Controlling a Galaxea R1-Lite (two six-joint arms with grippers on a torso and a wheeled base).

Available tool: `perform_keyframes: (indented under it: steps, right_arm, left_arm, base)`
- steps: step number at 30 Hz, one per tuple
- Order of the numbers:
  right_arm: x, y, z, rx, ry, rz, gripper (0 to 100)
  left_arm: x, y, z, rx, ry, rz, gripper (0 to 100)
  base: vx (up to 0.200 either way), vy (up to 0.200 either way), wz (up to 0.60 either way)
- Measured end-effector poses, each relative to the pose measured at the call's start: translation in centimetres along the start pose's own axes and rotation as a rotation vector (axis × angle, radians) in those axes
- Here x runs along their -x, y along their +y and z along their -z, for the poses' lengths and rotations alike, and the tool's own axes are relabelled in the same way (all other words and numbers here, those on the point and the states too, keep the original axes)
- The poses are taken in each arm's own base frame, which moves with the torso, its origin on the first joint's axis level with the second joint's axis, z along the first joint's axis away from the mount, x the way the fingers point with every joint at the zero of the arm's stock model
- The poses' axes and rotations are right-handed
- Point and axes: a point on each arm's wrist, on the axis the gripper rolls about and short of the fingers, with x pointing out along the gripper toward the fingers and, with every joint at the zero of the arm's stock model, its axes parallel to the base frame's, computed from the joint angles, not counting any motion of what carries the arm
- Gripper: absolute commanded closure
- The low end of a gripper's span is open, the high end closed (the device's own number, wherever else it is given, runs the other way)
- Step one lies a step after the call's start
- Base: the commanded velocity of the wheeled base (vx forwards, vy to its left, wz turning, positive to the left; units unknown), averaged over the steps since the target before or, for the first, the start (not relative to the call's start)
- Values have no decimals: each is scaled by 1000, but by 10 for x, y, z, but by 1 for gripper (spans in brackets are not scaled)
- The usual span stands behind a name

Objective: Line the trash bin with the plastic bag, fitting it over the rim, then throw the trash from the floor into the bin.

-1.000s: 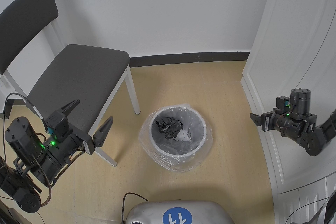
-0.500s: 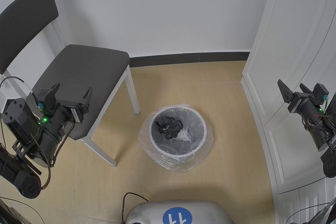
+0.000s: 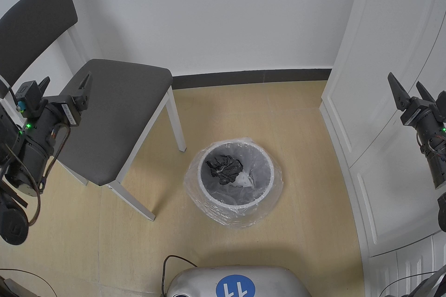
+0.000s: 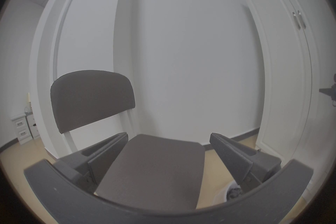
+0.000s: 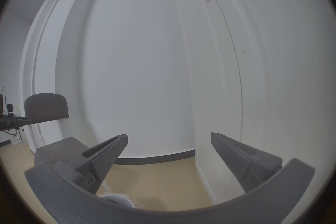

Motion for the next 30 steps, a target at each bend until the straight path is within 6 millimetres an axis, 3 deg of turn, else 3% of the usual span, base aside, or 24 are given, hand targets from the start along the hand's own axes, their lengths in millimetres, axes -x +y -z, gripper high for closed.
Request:
perform_keyframes:
  steps: [8,16,24,30]
  right_arm:
    - [8,-10,-19,84,117,20,0]
    - [33,-23,-52,146,283,66,0]
    - [71,-28,-112,154,101,117,0]
    - [108,-27,-132,149,34,118,0]
  left_arm:
    - [19,16,-40,-52,137,1,0]
    - [53,37,-95,-43,94,-37,0]
    - [97,58,-134,-43,92,-99,0]
    - [136,69,-151,-44,82,-126,0]
  base:
    - [0,0,0]
    - [0,0,0]
    - [0,0,0]
    - [0,0,0]
